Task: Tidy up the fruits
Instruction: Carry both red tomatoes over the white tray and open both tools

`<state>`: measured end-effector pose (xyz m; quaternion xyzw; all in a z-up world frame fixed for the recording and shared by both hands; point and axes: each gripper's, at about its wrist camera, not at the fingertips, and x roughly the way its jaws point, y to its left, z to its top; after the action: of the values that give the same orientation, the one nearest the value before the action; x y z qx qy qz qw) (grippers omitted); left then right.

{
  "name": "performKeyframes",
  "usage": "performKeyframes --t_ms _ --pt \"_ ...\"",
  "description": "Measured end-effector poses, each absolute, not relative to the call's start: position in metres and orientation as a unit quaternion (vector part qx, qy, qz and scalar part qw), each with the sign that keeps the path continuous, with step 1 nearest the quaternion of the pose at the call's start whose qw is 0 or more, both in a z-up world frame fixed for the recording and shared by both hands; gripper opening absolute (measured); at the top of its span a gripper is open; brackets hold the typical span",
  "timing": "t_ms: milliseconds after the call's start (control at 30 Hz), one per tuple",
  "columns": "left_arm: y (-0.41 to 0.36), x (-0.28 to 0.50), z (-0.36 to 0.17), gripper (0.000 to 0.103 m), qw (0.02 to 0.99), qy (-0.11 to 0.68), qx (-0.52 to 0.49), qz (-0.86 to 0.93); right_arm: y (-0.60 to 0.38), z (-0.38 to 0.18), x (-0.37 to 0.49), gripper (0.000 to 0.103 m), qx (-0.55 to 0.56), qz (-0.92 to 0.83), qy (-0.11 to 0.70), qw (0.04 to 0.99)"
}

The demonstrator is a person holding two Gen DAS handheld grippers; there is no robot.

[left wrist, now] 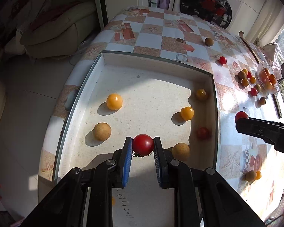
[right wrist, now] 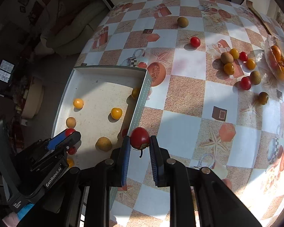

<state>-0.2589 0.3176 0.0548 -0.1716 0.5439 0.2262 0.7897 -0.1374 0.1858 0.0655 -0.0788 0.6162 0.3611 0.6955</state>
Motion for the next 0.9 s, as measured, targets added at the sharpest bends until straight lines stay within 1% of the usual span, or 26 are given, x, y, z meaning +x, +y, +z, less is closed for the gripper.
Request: performKeyframes --t_ms 333,633,900 --pt "0.324 -0.255 0.032 0.024 0.780 0.561 -0.160 0.223 0.254 0.046 -0.125 0.023 -0.106 0.380 0.617 0.681" --pt "0.330 -0.257 0.025 0.024 0.776 0.564 -0.171 0.223 0.284 0.027 -0.121 0.023 -0.130 0.378 0.623 0.672" --pt "0.327 -0.255 0.024 0.024 0.780 0.564 -0.159 0.220 0.296 0.011 -0.119 0.023 -0.152 0.371 0.627 0.668"
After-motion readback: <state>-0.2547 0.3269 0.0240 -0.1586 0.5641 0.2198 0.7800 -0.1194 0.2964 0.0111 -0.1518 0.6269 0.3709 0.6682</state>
